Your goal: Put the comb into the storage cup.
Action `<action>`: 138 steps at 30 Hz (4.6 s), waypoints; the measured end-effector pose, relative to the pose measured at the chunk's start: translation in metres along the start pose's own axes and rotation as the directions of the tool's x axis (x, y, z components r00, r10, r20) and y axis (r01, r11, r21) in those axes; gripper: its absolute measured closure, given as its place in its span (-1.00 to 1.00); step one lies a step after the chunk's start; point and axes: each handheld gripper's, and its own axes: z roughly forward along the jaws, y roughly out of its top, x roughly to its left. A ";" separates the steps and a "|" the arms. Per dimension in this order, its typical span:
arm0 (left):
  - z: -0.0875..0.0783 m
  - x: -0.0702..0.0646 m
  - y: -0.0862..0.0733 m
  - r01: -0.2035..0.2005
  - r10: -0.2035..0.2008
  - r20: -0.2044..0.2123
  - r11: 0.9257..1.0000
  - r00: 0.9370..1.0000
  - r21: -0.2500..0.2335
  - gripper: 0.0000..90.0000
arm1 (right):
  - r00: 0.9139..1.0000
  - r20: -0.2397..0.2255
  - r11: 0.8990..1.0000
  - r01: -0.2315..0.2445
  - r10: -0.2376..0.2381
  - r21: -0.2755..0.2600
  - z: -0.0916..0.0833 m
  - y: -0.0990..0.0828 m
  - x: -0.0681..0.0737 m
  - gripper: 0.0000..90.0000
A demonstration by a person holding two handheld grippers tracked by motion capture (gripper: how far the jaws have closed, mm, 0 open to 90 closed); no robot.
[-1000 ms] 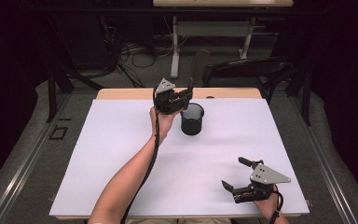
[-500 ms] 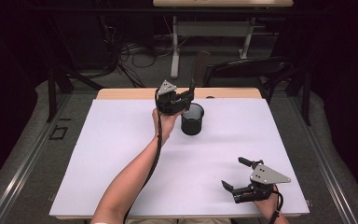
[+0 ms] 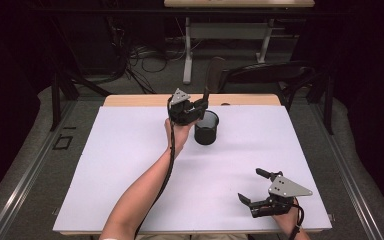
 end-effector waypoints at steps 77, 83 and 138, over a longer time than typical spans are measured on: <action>0.009 -0.006 -0.031 -0.064 0.065 -0.009 0.995 0.998 0.078 0.61 | 1.000 0.002 1.000 -0.002 0.002 0.004 -0.001 0.000 -0.001 -0.98; 0.010 -0.006 -0.033 -0.064 0.065 -0.005 0.994 0.998 0.090 0.61 | 1.000 0.002 1.000 -0.004 0.004 0.005 -0.001 0.000 -0.001 -0.97; -0.083 0.017 -0.026 -0.167 0.170 0.016 0.946 0.985 0.278 -1.00 | 1.000 0.000 1.000 -0.004 0.004 0.008 0.001 0.000 0.000 -0.97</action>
